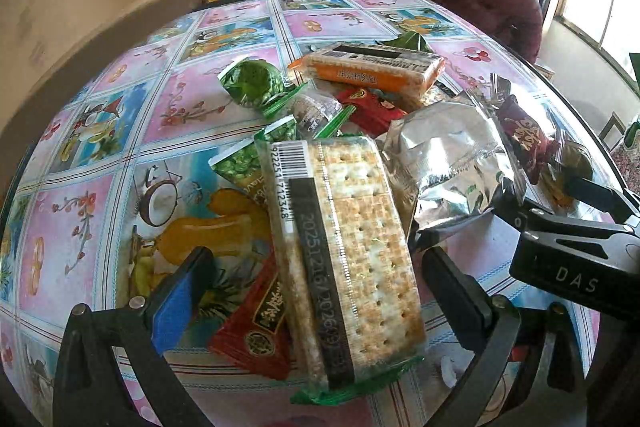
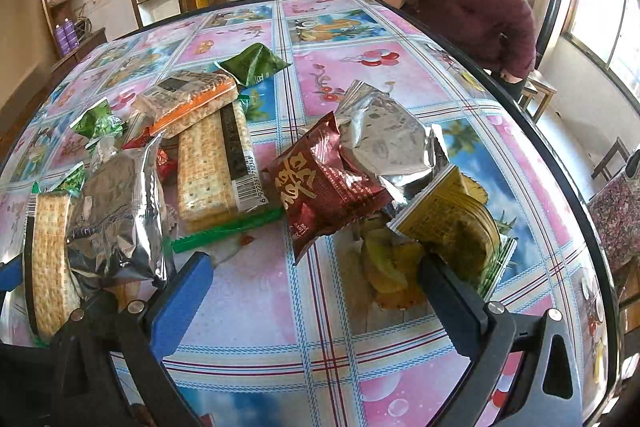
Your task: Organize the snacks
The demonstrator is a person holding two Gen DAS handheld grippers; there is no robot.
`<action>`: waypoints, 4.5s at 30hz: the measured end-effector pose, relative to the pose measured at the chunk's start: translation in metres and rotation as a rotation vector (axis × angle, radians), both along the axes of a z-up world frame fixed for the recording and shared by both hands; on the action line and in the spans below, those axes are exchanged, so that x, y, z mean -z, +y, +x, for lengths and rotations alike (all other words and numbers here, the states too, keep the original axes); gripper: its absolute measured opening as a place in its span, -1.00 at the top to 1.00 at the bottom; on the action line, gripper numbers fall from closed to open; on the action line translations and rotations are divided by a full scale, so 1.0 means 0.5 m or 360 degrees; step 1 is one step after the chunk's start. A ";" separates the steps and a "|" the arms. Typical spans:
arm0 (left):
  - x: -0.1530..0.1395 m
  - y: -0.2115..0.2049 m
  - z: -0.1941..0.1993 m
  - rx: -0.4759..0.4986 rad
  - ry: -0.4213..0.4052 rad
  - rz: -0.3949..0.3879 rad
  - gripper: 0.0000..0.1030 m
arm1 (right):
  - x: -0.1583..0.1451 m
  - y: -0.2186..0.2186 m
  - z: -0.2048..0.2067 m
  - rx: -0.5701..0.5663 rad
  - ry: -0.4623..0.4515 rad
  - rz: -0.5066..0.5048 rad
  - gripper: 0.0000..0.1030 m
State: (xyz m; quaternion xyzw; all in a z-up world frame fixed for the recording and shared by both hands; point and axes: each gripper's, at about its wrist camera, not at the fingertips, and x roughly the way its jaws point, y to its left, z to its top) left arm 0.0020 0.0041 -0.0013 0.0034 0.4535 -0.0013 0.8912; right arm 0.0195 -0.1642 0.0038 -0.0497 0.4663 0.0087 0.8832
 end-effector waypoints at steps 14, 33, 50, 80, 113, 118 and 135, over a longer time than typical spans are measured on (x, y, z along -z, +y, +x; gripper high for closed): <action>0.000 0.000 0.000 0.0000 0.0000 0.0000 -1.00 | 0.000 0.000 -0.002 0.0000 -0.0001 -0.0001 -0.99; -0.001 -0.005 -0.001 0.0019 0.0004 -0.0002 -1.00 | 0.000 0.000 -0.002 -0.0001 -0.0003 -0.0002 -0.99; -0.001 -0.005 -0.001 0.0019 0.0010 -0.0005 -1.00 | 0.000 0.000 -0.002 0.0000 -0.0003 -0.0003 -0.99; 0.000 -0.004 -0.001 0.0019 0.0011 -0.0011 -1.00 | 0.000 0.000 -0.002 0.0000 -0.0004 -0.0004 -0.99; -0.139 0.204 0.026 0.0059 -0.0157 -0.0453 -0.27 | -0.077 0.047 0.037 -0.0408 0.0076 0.0471 -0.35; -0.135 0.196 0.026 0.0094 -0.0130 -0.0446 -0.27 | -0.049 0.096 0.046 -0.0537 0.0153 0.0442 -0.35; -0.133 0.187 0.020 0.0130 -0.0103 -0.0449 -0.36 | -0.076 0.157 0.016 -0.0883 0.0207 0.0332 -0.35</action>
